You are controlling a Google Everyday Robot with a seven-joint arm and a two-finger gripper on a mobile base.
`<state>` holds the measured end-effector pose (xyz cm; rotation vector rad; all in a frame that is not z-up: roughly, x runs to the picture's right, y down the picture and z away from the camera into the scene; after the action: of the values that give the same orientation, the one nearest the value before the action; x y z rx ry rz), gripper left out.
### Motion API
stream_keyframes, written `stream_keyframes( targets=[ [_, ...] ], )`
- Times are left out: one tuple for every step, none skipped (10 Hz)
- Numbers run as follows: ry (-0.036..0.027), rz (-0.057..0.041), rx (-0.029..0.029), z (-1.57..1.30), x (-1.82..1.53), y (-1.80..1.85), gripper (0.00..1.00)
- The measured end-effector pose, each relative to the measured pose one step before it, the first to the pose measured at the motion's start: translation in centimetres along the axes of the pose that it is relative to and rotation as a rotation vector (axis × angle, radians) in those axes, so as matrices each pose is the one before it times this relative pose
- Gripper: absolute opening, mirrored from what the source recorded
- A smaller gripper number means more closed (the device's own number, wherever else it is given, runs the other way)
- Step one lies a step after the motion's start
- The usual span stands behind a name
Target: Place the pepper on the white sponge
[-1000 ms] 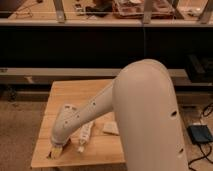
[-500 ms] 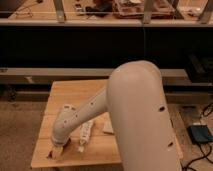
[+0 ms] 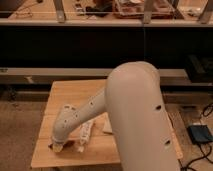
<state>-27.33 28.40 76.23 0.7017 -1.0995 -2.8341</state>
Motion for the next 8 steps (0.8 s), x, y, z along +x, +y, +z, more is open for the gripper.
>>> stream_keyframes(
  targets=[
    [0.01060, -0.00307, -0.00097, -0.073, 0.334, 0.048, 0.26],
    [0.01744, -0.00408, -0.00690, -0.364, 0.506, 0.143, 0.26],
    [0.03604, -0.01080, -0.01693, -0.906, 1.277, 0.288, 0.26],
    [0.07217, -0.02656, -0.03683, -2.051, 2.767, 0.459, 0.26],
    [0.06063, -0.01801, -0.03778, -1.896, 2.341, 0.643, 0.26],
    [0.04179, -0.00748, -0.03379, -1.521, 1.466, 0.750, 0.26],
    [0.04837, -0.00346, -0.03955, -1.755, 1.594, 0.954, 0.26],
    [0.03976, 0.02171, -0.03287, -1.312, 0.224, 1.036, 0.26]
  ],
)
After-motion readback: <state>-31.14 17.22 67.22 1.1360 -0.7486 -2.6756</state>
